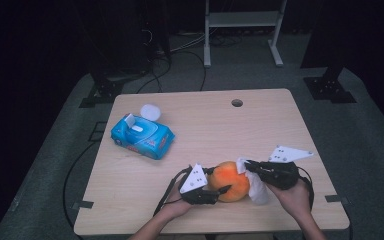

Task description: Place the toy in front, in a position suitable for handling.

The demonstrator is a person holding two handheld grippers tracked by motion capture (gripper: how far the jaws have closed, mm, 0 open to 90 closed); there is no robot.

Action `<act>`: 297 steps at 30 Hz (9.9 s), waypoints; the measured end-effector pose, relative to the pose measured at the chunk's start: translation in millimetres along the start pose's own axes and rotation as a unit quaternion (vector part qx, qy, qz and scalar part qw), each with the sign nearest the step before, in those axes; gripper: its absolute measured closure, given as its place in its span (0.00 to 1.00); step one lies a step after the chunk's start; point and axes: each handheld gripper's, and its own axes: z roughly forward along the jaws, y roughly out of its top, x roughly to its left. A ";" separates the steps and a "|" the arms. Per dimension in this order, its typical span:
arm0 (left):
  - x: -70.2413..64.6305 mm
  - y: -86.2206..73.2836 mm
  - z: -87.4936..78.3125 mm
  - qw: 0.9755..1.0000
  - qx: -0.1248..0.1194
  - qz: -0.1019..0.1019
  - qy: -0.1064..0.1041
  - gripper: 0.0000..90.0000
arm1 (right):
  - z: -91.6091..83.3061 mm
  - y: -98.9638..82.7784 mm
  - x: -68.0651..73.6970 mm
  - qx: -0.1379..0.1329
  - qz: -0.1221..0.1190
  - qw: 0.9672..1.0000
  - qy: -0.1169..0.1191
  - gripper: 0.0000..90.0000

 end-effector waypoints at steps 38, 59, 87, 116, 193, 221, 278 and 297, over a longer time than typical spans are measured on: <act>3.0 1.6 3.7 0.998 0.000 -0.060 0.032 0.40 | 5.8 5.5 8.0 -0.009 -0.007 1.000 0.009 0.95; -14.1 1.9 11.4 1.000 0.013 -0.002 0.018 0.40 | 3.4 23.1 39.7 -0.012 -0.064 0.996 0.060 0.95; -29.0 -1.3 6.7 0.996 0.010 0.077 -0.037 0.39 | 1.7 15.0 23.8 0.033 -0.060 0.996 0.064 0.95; 0.3 -3.6 -0.7 0.995 -0.024 -0.091 0.018 0.48 | 2.4 10.6 19.7 0.002 -0.039 0.999 0.037 0.95; -26.6 10.1 2.9 0.995 -0.024 -0.007 0.095 0.36 | 23.4 -1.7 0.4 0.004 0.044 0.998 0.040 0.95; 1.9 11.7 -5.1 0.998 0.047 -0.048 -0.019 0.31 | 6.0 -20.9 -25.2 0.072 0.068 0.993 0.064 0.94; 33.6 2.9 -3.3 0.997 0.023 0.011 0.077 0.53 | 4.6 -20.9 -28.3 0.055 0.071 0.992 0.086 0.95; 32.7 16.2 -37.2 0.997 0.004 -0.013 0.075 0.39 | -38.7 -23.8 -79.1 0.017 0.100 0.993 -0.055 0.95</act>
